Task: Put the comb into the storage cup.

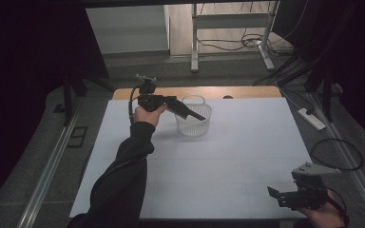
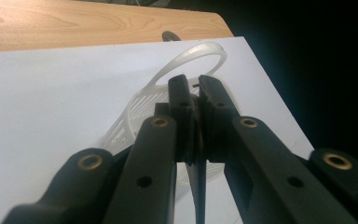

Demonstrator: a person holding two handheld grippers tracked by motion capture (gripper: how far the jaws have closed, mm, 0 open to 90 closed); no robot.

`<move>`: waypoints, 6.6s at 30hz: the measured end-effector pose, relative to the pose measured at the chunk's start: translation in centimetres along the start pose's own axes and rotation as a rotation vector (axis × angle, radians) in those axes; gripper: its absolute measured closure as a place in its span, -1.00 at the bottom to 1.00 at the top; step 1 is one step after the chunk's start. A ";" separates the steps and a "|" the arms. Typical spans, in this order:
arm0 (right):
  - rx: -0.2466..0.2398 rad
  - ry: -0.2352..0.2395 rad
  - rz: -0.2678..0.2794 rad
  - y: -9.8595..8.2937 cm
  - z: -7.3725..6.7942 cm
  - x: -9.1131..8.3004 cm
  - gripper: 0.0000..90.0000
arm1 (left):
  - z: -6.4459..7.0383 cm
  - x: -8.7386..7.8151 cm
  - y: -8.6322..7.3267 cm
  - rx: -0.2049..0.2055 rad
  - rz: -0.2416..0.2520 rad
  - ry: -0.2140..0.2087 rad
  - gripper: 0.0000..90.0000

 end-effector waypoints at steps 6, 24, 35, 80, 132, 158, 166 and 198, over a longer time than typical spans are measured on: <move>-0.001 0.000 0.000 0.0 0.0 0.0 -1.00 | -0.4 0.1 -0.2 -0.008 0.005 -0.005 0.86; -0.006 0.002 -0.005 0.0 -0.1 0.1 -1.00 | -2.0 0.4 -1.0 -0.038 0.035 -0.004 0.81; -0.020 0.009 -0.007 0.0 -0.2 0.1 -1.00 | -2.7 0.6 -1.4 -0.023 0.027 0.051 0.72; -0.028 0.008 -0.013 0.1 -0.3 0.2 -1.00 | -1.7 0.1 -1.8 0.213 -0.009 0.336 -0.78; -0.026 0.009 -0.001 0.0 -0.3 0.0 -1.00 | -1.1 -4.4 -7.4 0.327 0.020 0.332 -1.00; -0.035 -0.003 -0.008 0.1 -0.5 0.1 -1.00 | 0.2 -4.9 -10.9 0.360 0.025 0.284 -1.00; -0.045 -0.001 -0.009 0.1 -0.5 0.1 -1.00 | -0.1 -5.4 -11.6 0.344 0.036 0.278 -1.00; -0.046 -0.002 -0.004 0.0 -0.6 0.0 -1.00 | 1.3 -7.2 -14.6 0.331 0.034 0.286 -1.00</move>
Point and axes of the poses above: each handheld gripper's, and its own axes: x roughly forward along the jaws, y roughly out of its top, z roughly to its right, the point moved 3 cm from there along x, roughly forward along the jaws, and after that the axes turned 13 degrees about -z, right-handed, at the moved point
